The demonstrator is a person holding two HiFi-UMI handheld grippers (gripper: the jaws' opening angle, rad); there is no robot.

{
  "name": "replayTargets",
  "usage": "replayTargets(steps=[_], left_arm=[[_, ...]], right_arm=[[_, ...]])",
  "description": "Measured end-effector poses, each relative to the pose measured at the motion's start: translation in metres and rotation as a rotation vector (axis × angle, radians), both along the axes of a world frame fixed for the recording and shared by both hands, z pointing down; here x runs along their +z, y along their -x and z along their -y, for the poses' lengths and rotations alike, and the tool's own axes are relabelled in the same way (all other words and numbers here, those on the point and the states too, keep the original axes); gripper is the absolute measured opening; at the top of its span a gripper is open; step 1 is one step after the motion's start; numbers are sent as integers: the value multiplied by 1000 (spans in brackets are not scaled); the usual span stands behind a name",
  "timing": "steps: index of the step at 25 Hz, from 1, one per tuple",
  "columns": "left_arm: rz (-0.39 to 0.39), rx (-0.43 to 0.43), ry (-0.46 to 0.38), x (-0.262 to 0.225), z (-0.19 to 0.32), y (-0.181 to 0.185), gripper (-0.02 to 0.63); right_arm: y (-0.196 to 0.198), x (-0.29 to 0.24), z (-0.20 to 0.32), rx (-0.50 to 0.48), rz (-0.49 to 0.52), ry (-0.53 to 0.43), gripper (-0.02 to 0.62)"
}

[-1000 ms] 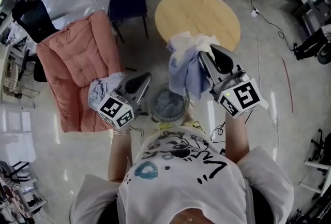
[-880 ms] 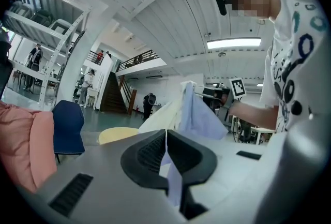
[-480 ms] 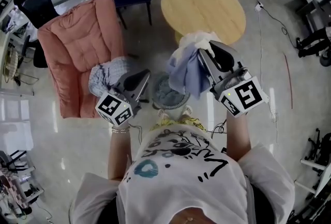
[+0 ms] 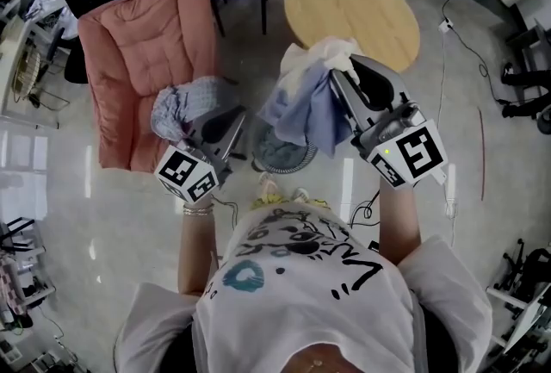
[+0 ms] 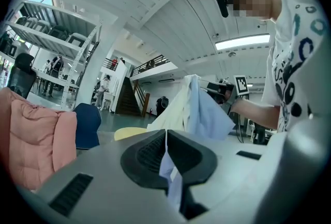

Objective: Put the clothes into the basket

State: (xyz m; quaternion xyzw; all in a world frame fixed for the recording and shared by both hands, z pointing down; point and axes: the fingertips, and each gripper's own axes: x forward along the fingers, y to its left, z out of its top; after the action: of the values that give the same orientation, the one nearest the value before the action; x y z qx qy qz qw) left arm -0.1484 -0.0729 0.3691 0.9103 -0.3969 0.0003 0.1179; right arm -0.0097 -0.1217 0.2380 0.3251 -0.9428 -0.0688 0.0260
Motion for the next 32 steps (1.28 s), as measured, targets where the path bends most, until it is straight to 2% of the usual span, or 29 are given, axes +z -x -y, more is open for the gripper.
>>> replayTargets(steps=[9,22,32], left_arm=[[19,-87,-3,1,-33,4,23],[44,-110,34,13,-79,-16,23],[39,-80,59,22,-70,-16,23]], right_arm=[[3,-12,-13,-64,-4,-42,77],[-8,55,-39,-88,-70,63,77],[-6,96,-47,-80,-78,147,77]])
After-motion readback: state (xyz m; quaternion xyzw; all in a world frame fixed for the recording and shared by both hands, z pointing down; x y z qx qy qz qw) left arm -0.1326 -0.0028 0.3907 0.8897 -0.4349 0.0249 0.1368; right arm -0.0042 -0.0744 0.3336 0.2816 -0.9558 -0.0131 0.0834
